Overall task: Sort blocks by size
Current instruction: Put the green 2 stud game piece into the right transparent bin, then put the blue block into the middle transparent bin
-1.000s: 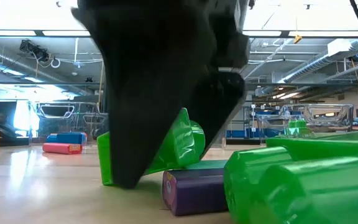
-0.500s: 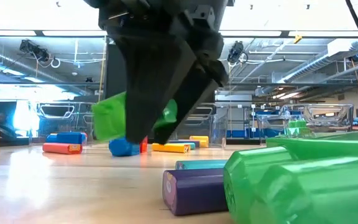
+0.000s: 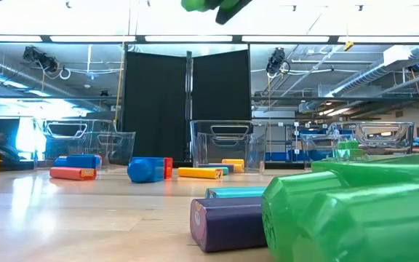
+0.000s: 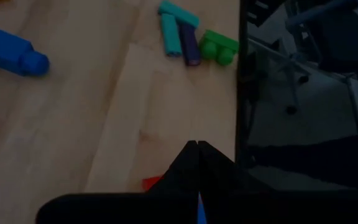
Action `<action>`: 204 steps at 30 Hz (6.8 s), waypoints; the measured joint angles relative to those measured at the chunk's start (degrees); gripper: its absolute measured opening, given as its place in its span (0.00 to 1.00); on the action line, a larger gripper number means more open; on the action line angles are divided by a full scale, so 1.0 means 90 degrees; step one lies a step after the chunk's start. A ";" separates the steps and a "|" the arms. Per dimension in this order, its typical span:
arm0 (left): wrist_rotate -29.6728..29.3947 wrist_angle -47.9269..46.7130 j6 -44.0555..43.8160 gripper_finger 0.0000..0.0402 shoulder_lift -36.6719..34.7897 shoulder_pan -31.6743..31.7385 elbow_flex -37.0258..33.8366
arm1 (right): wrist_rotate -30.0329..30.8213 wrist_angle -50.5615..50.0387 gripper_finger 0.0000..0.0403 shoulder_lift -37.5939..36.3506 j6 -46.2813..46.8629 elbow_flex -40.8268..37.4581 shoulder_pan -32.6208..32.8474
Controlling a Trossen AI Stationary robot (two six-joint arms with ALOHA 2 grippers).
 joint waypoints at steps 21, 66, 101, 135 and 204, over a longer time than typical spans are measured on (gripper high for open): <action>-0.0619 0.0020 0.0309 0.01 0.0002 0.1698 0.0000 | -0.0707 0.1049 0.45 -0.5261 0.0244 -0.5728 -0.5255; -0.0618 0.0217 0.0338 0.01 0.0002 0.2227 0.0000 | -0.2303 0.2701 0.93 -0.2568 -0.1498 -0.6103 -0.9000; -0.0048 0.0390 0.1014 0.37 0.0002 0.2226 0.0002 | -0.0409 0.0866 0.65 -0.4931 0.5687 -0.6108 -0.0883; 0.0623 0.0078 0.0966 0.39 0.0002 0.2231 0.0002 | -0.0453 0.1816 0.64 -0.3039 0.8106 -0.6111 0.1534; 0.1150 0.1435 0.4295 0.64 0.4621 0.3116 0.3209 | -0.0313 0.1809 0.62 -0.3039 0.6216 -0.6111 0.1513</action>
